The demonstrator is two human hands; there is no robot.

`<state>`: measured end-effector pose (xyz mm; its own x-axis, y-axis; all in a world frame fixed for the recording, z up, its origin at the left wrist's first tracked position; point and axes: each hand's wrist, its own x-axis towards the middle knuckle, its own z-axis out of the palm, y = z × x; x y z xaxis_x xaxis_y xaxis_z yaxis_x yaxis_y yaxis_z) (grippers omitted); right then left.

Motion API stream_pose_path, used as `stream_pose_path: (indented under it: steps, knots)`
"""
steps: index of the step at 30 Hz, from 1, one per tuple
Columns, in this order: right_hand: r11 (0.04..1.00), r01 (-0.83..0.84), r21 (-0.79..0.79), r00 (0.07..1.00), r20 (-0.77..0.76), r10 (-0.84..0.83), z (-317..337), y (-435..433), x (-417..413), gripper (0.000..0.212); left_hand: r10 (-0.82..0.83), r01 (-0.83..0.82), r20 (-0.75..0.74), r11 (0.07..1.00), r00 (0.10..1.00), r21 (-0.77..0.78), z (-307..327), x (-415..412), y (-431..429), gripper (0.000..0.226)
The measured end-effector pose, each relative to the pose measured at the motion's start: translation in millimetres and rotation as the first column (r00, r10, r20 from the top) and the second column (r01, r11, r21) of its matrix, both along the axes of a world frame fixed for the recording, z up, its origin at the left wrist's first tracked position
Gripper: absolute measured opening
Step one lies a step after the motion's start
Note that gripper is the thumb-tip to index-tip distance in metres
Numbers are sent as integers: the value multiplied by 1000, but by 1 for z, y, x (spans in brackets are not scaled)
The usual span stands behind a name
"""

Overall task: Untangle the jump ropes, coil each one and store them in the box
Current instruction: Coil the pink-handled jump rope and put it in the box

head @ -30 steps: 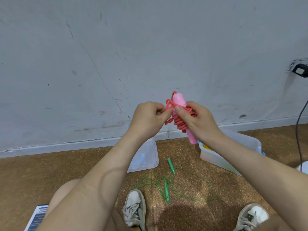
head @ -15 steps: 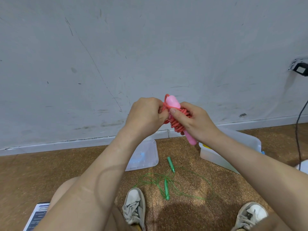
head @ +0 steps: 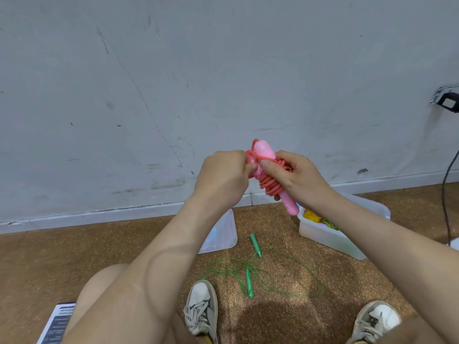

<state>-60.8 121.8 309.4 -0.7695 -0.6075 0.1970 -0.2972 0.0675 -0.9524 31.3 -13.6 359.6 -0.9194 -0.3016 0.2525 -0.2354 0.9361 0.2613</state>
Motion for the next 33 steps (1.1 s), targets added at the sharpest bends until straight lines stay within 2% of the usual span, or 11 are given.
stream_pose_path:
  steps: [3,8,12,15,17,18,23,25,28,30,33]
  knots:
    - [1000,-5,-6,998,61,6,-2,2,5,24,-10,51,125,945,992,-323,5,4,16,12]
    - [999,48,-6,998,51,-48,-3,-1,10,29,17,57,201,932,979,-358,-2,1,21,14]
    - [1000,18,10,999,50,-18,2,4,4,27,50,-53,16,976,999,212,-1,-4,-1,27]
    - [1000,-17,23,998,60,15,2,4,5,20,105,6,-92,627,990,779,-2,-1,-5,23]
    - [999,-20,-30,994,103,23,7,3,5,20,112,73,-130,409,985,909,-2,-1,-4,21]
    - [998,-16,-59,991,131,24,9,2,4,21,116,94,-150,390,982,916,-3,-1,-3,18]
    - [997,-12,-73,988,150,23,15,4,5,22,121,94,-273,747,954,658,-10,-7,-8,18]
    - [999,-21,-45,995,94,25,20,6,6,24,161,117,-247,560,956,820,-6,-5,-8,23]
    - [998,-58,-20,998,19,58,28,14,3,18,158,64,-78,89,984,994,-3,-3,-6,34]
    - [996,-87,10,996,-26,87,32,19,3,12,80,9,-7,-24,997,1000,-8,-3,-6,32]
    - [992,-125,31,990,-54,127,32,22,5,4,-45,-47,45,-56,998,997,-7,-1,-7,29]
